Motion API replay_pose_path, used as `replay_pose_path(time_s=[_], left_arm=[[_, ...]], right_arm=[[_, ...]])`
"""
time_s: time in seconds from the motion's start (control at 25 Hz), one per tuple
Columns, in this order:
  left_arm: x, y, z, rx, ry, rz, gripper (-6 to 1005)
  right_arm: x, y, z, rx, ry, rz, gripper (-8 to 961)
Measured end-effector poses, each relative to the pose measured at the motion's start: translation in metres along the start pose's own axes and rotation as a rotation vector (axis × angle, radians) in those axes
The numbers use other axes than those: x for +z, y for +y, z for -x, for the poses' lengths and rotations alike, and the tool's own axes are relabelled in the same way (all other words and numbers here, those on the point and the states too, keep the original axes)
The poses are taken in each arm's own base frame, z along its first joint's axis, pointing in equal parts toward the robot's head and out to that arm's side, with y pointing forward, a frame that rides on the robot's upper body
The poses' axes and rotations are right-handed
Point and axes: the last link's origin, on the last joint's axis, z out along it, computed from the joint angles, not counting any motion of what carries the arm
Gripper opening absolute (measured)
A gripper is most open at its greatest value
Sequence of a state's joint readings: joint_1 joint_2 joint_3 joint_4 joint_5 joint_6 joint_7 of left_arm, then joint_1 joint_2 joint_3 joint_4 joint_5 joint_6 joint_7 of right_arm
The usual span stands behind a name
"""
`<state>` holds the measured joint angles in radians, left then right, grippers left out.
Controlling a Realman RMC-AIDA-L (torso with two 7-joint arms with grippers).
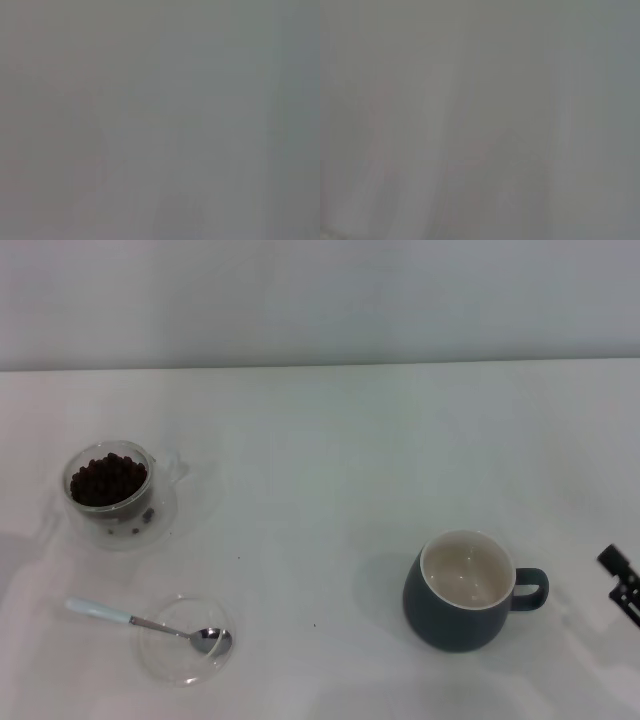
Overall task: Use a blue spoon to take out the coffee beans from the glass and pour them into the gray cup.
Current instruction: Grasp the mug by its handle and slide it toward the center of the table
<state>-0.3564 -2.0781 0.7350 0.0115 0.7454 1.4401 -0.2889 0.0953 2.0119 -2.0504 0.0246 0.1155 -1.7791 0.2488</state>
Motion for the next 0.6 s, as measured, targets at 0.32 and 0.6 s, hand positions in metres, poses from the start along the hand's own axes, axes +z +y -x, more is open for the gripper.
replay_pose_path(time_s=[0.32,0.6], left_arm=[[-0.006,0.002,0.002,0.003,-0.008,0.016,831],[-0.005,0.001,0.0,-0.001,0.002,0.02,833]], right_arm=[[-0.004,0.005,-0.025,0.007,0.177,0.03,688],[-0.001,0.006,-0.038,0.013,0.258,0.027,682]])
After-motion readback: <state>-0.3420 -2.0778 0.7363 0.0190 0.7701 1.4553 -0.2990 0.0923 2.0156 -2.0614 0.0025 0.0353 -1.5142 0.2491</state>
